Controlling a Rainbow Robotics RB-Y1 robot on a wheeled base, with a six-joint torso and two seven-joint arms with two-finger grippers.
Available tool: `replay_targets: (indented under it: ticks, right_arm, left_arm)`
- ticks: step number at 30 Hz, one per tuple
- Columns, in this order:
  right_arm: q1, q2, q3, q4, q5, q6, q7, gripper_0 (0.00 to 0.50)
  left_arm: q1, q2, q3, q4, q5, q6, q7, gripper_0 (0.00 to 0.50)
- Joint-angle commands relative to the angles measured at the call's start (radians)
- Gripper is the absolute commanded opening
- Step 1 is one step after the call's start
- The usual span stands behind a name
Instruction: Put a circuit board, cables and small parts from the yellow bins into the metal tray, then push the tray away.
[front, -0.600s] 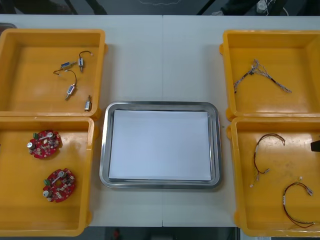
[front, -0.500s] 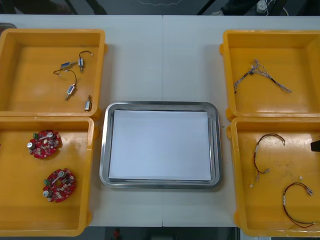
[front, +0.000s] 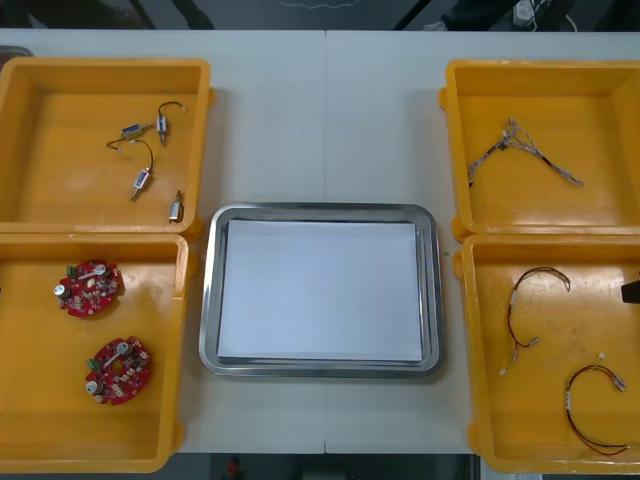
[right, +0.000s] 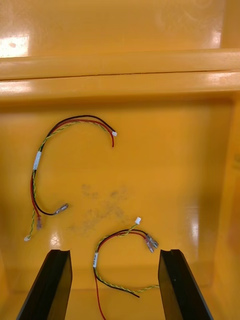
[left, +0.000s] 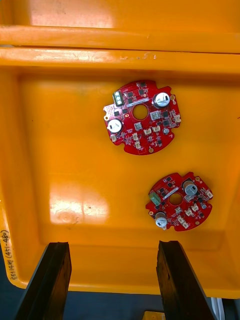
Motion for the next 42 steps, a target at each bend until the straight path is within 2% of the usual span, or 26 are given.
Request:
replay_targets:
  ticks: [1,42]
  right_arm:
    - [0.018,-0.03,-0.021,-0.008,-0.008,0.003,-0.051,0.5]
    - [0.018,-0.03,-0.021,-0.008,-0.008,0.003,-0.051,0.5]
  left_arm:
    - [0.021,0.038,0.029,-0.025,0.007,0.006,-0.081,0.5]
    - [0.021,0.038,0.029,-0.025,0.007,0.006,-0.081,0.5]
